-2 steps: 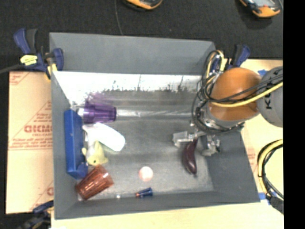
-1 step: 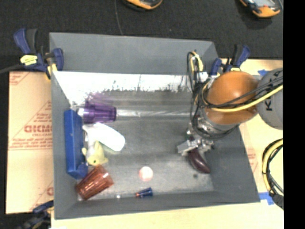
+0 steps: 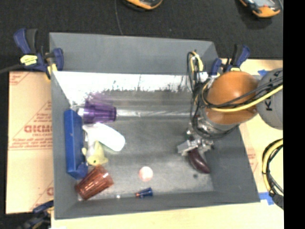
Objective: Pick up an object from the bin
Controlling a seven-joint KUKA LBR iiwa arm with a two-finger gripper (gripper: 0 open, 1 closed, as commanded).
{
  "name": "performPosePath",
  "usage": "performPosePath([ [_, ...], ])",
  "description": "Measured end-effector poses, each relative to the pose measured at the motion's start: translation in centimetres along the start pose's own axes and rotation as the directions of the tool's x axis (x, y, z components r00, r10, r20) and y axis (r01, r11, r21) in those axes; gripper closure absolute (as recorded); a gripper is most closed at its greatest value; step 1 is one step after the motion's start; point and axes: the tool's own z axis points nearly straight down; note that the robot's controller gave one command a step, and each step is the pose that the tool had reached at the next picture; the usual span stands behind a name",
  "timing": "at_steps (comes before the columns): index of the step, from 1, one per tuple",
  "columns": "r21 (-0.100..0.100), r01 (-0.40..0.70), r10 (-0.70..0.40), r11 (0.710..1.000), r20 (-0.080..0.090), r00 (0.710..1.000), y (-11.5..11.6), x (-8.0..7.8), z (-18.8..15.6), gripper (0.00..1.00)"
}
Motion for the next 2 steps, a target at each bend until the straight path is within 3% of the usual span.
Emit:
performPosePath([
  [2,-0.002,-0.005,0.005,1.000,0.002,1.000,0.0,0.0,-3.9,1.00],
])
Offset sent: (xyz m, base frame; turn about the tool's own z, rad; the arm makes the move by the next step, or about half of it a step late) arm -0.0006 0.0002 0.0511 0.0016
